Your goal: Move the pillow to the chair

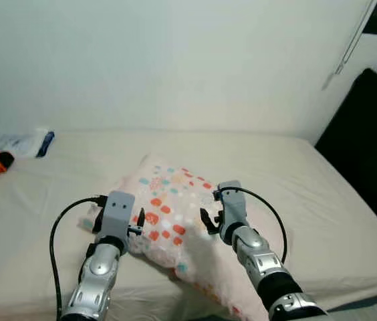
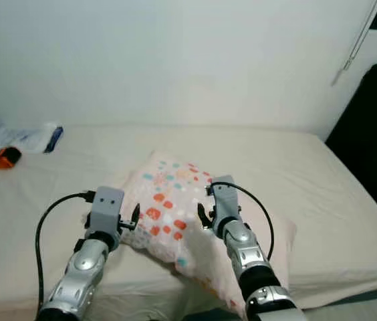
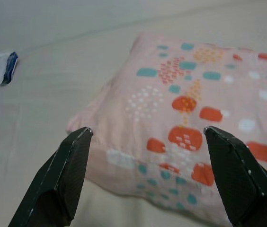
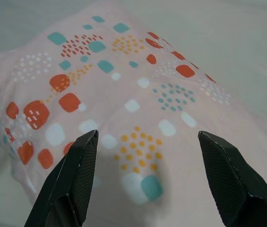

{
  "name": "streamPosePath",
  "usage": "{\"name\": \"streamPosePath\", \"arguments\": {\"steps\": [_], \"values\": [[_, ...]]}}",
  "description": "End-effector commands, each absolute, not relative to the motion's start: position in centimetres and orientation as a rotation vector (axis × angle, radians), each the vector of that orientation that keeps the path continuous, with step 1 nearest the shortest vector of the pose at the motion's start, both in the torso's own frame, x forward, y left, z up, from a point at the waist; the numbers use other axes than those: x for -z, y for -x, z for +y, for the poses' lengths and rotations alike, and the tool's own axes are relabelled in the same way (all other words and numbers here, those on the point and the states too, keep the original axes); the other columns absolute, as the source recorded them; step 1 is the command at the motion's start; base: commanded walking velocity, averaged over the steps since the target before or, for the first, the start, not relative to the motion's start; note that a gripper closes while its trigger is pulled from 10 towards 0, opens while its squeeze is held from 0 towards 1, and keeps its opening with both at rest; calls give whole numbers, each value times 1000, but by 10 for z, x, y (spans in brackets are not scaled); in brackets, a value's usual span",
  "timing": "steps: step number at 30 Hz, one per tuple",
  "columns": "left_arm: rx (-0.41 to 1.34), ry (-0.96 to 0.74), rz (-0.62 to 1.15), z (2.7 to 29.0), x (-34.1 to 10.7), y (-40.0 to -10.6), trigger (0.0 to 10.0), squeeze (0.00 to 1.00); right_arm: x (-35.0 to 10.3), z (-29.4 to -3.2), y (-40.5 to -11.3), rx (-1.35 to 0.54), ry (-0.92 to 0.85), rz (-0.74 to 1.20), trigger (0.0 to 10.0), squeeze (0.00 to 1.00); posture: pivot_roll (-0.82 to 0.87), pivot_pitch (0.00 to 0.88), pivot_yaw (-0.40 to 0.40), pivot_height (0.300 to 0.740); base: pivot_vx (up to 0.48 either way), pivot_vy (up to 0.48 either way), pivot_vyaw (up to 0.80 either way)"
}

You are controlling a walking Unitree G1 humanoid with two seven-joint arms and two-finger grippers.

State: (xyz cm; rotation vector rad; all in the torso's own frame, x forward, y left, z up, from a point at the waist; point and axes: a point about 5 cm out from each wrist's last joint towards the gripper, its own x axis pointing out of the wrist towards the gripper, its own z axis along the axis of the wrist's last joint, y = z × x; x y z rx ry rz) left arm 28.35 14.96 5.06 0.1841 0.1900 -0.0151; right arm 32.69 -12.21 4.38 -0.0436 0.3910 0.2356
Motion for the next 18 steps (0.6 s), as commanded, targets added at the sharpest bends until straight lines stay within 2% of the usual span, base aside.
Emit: {"name": "streamPosePath", "arguments": {"steps": [1, 18], "values": [[28, -176, 198, 146, -50, -284, 10000, 0, -43, -126, -326, -225, 36, 391, 10000, 0, 43, 0, -75, 740, 0, 0, 0], [10, -160, 175, 146, -55, -289, 10000, 0, -49, -128, -330, -209, 30, 358, 10000, 0, 45, 0, -84, 740, 0, 0, 0]]}}
